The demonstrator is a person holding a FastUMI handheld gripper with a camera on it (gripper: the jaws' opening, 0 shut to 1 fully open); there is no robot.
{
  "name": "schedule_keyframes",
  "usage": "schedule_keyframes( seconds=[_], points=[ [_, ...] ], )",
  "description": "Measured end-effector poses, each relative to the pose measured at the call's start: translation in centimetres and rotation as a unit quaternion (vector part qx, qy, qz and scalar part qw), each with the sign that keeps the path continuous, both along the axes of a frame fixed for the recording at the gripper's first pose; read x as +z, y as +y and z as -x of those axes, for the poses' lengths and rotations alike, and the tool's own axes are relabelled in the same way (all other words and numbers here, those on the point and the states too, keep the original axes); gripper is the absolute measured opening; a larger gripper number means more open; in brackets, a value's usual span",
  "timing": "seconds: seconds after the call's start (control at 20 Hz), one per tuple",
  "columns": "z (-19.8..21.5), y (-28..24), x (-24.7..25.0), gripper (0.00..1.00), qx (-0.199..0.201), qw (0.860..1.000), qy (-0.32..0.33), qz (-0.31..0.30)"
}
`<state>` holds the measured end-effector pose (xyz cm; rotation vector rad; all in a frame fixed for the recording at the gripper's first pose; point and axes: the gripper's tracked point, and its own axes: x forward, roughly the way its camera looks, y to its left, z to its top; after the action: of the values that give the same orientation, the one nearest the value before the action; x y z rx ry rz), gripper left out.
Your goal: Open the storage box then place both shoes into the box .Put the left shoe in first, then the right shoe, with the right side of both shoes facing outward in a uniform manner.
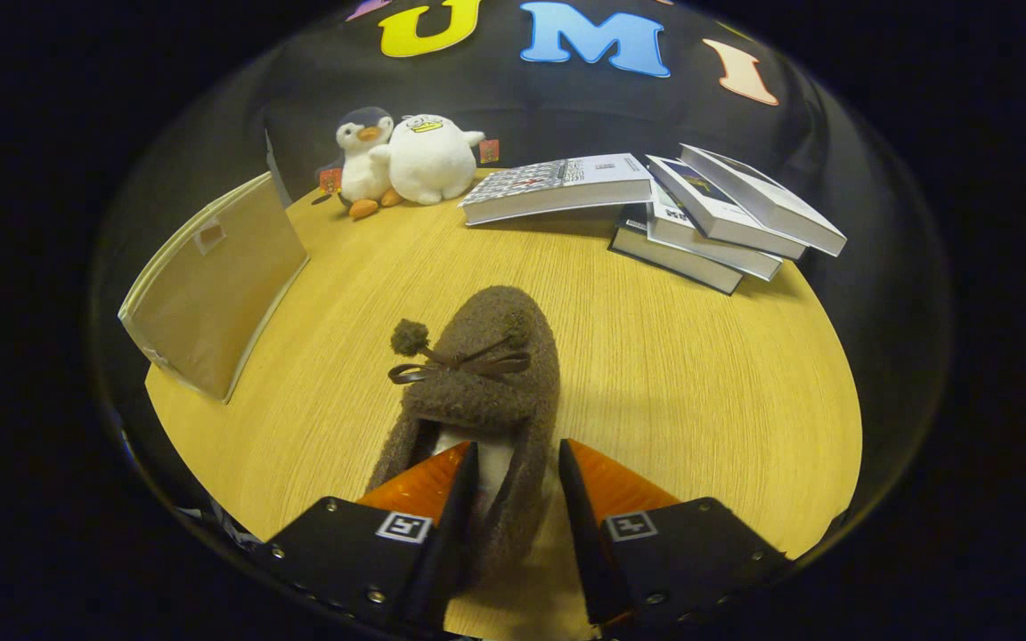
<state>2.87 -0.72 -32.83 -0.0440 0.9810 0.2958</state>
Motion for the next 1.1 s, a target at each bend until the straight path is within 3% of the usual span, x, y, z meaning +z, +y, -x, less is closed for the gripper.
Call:
schedule_keyframes(
  seconds=[0.1, 0.15, 0.25, 0.4, 0.45, 0.75, 1.1],
  points=[
    [0.3, 0.2, -0.4, 0.43, -0.012, 1.0, 0.019, -0.007],
    [-0.1, -0.3, -1.8, 0.43, -0.022, 1.0, 0.017, 0.008],
    [-0.5, -1.4, -0.7, 0.06, -0.056, 0.998, 0.018, 0.015],
    [-0.5, -1.3, -0.3, 0.06, -0.081, 0.997, 0.017, 0.0],
    [-0.7, -1.3, -0.1, 0.0, -0.09, 0.996, 0.017, -0.003],
    [-1.2, 0.5, 3.4, 0.0, -0.132, 0.989, 0.033, -0.055],
    [-3.0, 5.2, 9.6, 0.0, -0.145, 0.986, 0.016, -0.086]
  ],
)
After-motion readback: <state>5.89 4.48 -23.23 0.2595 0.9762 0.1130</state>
